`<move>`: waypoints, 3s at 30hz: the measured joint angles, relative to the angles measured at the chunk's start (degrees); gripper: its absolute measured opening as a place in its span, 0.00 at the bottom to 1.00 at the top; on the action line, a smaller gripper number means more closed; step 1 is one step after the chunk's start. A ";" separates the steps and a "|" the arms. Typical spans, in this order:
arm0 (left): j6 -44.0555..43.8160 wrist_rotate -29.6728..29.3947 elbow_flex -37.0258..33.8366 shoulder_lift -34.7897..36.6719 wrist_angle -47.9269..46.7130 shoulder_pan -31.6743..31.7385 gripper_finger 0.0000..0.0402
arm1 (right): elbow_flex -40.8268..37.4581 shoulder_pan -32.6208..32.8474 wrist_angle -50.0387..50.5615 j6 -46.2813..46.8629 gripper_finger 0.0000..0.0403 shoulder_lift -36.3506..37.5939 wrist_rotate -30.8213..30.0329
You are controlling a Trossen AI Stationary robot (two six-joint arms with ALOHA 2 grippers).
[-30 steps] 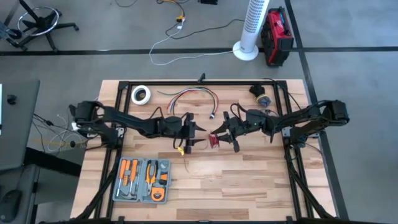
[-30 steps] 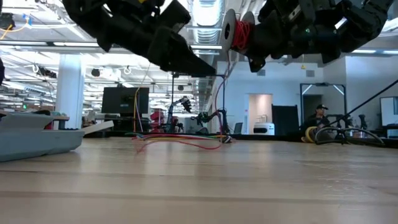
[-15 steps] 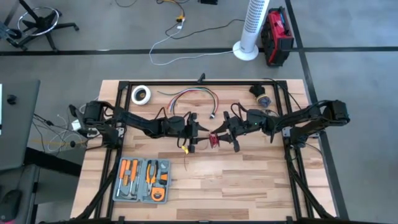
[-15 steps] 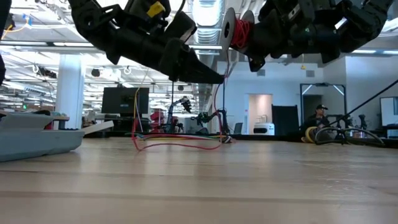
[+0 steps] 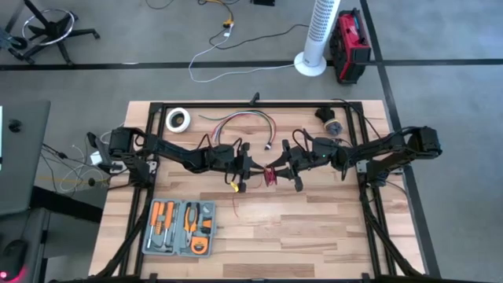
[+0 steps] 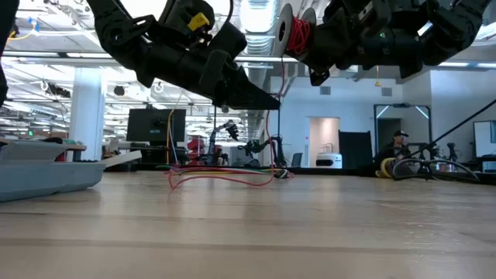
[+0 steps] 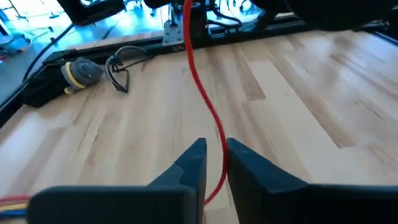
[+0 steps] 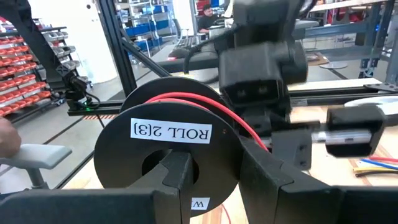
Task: Coil cords
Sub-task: Uncoil the red wire from the black spool
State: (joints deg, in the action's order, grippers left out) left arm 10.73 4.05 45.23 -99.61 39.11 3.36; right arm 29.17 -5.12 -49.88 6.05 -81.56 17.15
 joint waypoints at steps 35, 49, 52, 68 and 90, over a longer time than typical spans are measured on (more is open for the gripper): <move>11.40 -4.57 0.03 21.82 -10.53 -2.44 0.00 | -0.02 -2.31 10.66 1.06 0.27 -0.02 -9.87; 12.41 -2.75 0.02 16.44 -22.53 -8.28 0.00 | -0.01 -3.87 0.70 -2.88 0.27 -0.02 -15.77; 12.34 -3.45 0.02 12.13 -21.19 -8.28 0.00 | 0.00 -2.78 -0.93 -5.08 0.27 -0.02 -15.71; 11.84 -41.64 0.00 6.42 -18.36 -3.35 0.00 | 0.00 1.79 1.70 -9.01 0.27 -0.02 0.98; 19.83 -36.35 0.00 33.51 -11.72 -7.59 0.00 | 0.00 -1.42 9.15 -4.57 0.27 -0.02 -3.87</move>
State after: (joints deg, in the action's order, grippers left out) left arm 30.56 -32.30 45.23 -66.10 27.38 -4.24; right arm 29.17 -6.55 -40.73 1.48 -81.58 13.28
